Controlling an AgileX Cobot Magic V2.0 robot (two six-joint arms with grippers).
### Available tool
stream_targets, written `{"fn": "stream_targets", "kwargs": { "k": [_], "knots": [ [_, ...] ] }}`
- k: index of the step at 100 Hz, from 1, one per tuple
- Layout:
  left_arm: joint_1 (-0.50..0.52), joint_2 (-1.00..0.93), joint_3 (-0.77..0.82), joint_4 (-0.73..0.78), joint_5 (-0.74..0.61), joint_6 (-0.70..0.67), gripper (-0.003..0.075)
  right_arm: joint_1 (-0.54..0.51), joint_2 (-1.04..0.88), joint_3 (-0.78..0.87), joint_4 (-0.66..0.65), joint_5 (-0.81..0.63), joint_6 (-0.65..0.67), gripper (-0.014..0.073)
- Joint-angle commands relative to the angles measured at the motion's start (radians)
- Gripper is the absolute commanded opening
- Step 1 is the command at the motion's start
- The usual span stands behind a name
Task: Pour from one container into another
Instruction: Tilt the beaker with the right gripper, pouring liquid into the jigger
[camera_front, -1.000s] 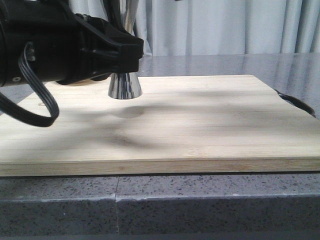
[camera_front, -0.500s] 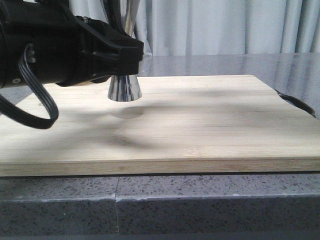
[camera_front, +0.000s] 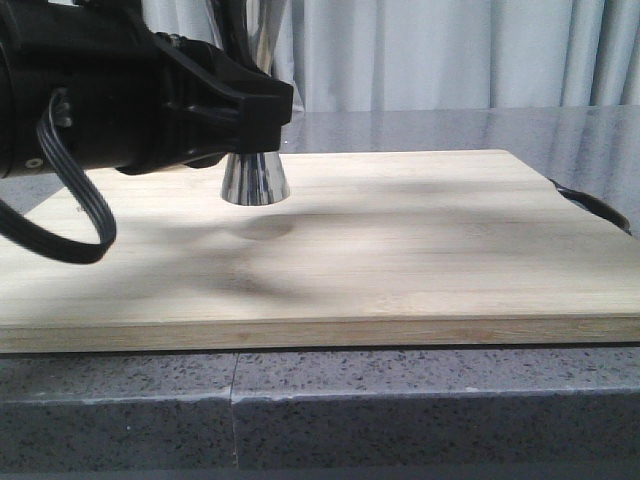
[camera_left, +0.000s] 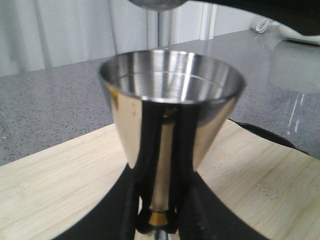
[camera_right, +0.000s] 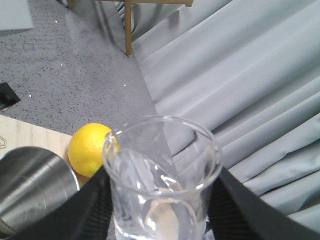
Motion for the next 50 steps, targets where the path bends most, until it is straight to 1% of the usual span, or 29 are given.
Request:
{"fn": "stream_targets", "kwargs": {
  "k": [1,16,29,50],
  "knots": [
    [-0.005,-0.038,-0.03,0.012,-0.089,-0.024,-0.0019,0.0,-0.038,-0.038,0.019,-0.042,-0.02,0.0246],
    [-0.005,-0.038,-0.03,0.012,-0.089,-0.027,-0.0019,0.0,-0.038,-0.038,0.015,-0.042,-0.032,0.0246],
    [-0.005,-0.038,-0.03,0.012,-0.089,-0.027,-0.0019,0.0,-0.038,-0.038,0.013,-0.035,-0.08,0.0246],
    [-0.005,-0.038,-0.03,0.012,-0.089,-0.027,-0.0019,0.0,-0.038,-0.038,-0.004,-0.035,-0.083,0.0246]
  ]
}}
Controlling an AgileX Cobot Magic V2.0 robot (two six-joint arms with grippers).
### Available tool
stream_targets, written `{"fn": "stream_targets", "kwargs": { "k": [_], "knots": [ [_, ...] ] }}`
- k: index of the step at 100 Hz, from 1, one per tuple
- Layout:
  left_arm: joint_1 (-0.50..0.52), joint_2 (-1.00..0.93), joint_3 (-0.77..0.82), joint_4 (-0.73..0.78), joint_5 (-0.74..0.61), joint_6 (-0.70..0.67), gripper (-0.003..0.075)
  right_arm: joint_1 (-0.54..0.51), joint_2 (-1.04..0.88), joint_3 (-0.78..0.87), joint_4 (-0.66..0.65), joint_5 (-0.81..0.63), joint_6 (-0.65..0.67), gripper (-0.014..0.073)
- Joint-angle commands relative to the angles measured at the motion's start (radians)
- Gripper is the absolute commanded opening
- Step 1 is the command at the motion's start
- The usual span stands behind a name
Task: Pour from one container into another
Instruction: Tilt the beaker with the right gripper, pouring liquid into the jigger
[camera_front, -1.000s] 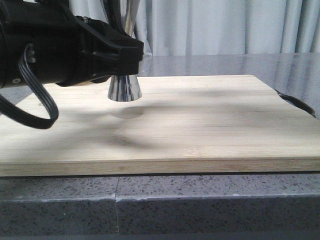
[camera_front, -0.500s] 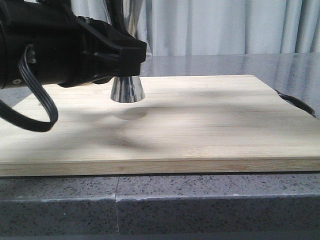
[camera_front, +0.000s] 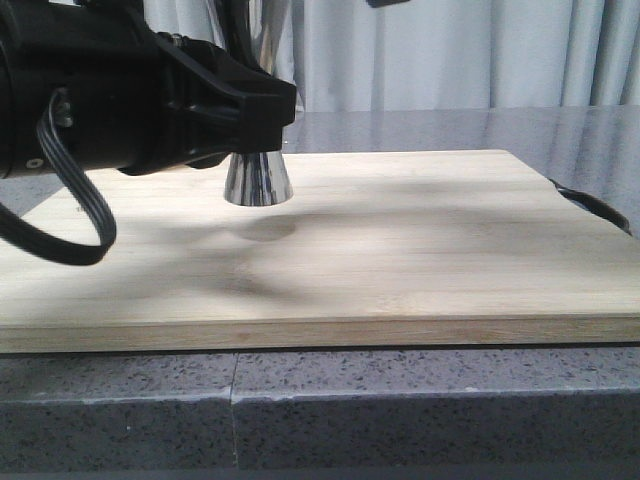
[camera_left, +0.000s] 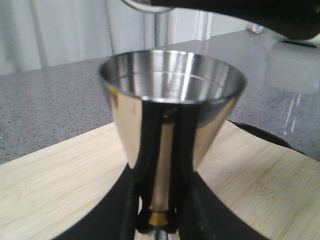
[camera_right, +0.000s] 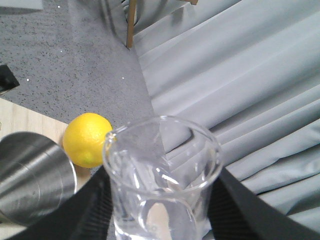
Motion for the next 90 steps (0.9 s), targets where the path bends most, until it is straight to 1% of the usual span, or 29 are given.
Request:
{"fn": "stream_targets", "kwargs": {
  "k": [1,12,21,34,53,90],
  "knots": [
    [-0.005,-0.038,-0.03,0.003,-0.089,-0.012,-0.0019,0.0,-0.038,-0.038,0.006,-0.05,-0.012,0.0246],
    [-0.005,-0.038,-0.03,0.003,-0.089,-0.012,-0.0019,0.0,-0.038,-0.038,-0.041,-0.05,-0.012,0.0246],
    [-0.005,-0.038,-0.03,0.003,-0.089,-0.012,-0.0019,0.0,-0.038,-0.038,-0.053,-0.05,-0.014,0.0246],
    [-0.005,-0.038,-0.03,0.003,-0.089,-0.012,-0.0019,0.0,-0.038,-0.038,-0.053,-0.039,-0.052,0.0246],
    [-0.005,-0.038,-0.03,0.003,-0.089,-0.012,-0.0019,0.0,-0.038,-0.038,-0.055,-0.037,-0.054,0.0246],
    [-0.005,-0.038,-0.03,0.003,-0.089,-0.012,-0.0019,0.0,-0.038,-0.038,-0.055,-0.037,-0.109,0.0246]
  ]
}}
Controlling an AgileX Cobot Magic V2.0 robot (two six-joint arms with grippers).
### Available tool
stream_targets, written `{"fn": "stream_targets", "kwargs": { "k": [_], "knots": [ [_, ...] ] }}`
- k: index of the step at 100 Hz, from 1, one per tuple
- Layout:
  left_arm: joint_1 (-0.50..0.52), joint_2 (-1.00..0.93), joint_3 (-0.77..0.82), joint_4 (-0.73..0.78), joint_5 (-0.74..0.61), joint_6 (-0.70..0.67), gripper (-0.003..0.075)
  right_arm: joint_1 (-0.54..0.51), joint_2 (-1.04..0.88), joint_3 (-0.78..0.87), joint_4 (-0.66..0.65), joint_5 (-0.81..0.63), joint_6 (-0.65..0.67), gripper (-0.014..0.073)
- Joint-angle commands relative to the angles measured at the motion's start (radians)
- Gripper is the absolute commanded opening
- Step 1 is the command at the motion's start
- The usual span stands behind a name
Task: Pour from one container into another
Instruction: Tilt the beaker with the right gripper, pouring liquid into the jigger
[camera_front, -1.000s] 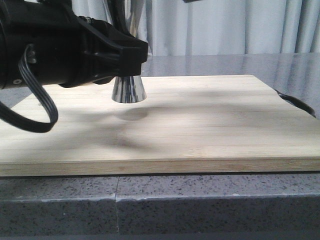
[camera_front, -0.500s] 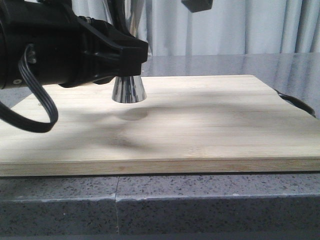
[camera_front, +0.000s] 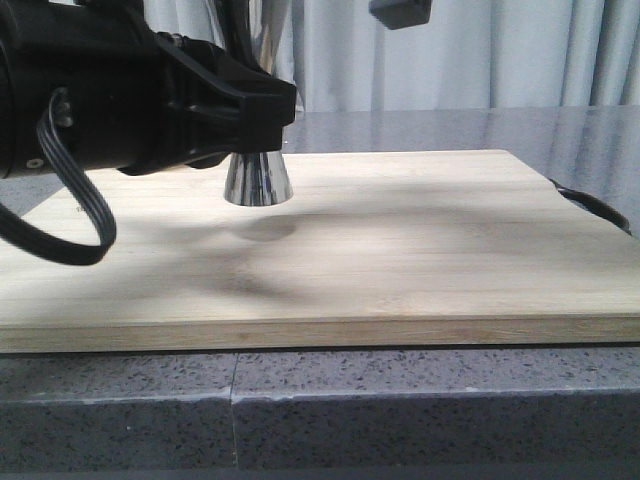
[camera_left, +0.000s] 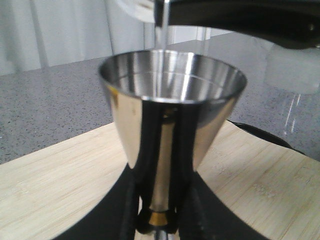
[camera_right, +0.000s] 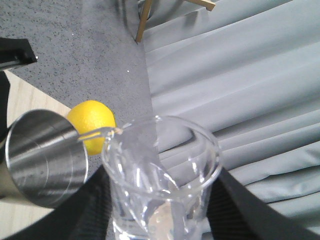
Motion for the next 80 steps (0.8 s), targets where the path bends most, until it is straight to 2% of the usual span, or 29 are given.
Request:
{"fn": "stream_targets", "kwargs": {
  "k": [1,80],
  "knots": [
    [-0.005,-0.038,-0.03,0.002,-0.091,-0.012,-0.0019,0.0,-0.038,-0.038,0.021,-0.043,-0.026,0.0246],
    [-0.005,-0.038,-0.03,0.002,-0.091,-0.012,-0.0019,0.0,-0.038,-0.038,0.017,-0.036,-0.107,0.0246]
  ]
}}
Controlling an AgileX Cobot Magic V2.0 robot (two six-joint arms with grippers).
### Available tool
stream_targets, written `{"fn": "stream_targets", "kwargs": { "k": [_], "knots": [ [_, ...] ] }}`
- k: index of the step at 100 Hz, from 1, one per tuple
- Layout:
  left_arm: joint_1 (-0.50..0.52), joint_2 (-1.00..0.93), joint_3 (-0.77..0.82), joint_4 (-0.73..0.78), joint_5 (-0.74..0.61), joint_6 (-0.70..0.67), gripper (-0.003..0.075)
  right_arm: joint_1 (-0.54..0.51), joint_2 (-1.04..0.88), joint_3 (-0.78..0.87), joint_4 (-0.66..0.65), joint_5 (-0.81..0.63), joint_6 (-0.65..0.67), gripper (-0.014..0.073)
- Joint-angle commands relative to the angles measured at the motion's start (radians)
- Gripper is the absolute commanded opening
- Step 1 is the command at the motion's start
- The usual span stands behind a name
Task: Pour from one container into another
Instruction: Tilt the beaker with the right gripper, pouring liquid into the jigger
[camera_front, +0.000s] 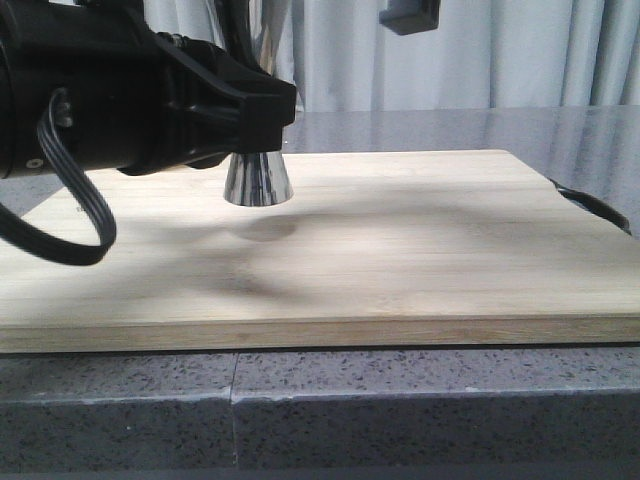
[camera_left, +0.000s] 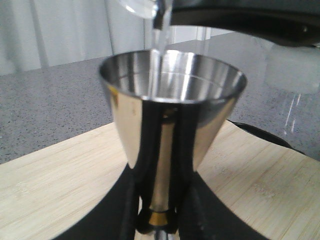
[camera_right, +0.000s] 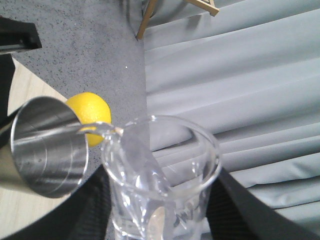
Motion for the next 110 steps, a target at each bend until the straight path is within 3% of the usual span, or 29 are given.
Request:
{"fn": "stream_targets", "kwargs": {
  "k": [1,110],
  "knots": [
    [-0.005,-0.038,-0.03,0.002,-0.091,-0.012,-0.0019,0.0,-0.038,-0.038,0.02,-0.04,-0.012,0.0246],
    [-0.005,-0.038,-0.03,0.002,-0.091,-0.012,-0.0019,0.0,-0.038,-0.038,-0.005,-0.006,-0.083,0.0246]
  ]
}}
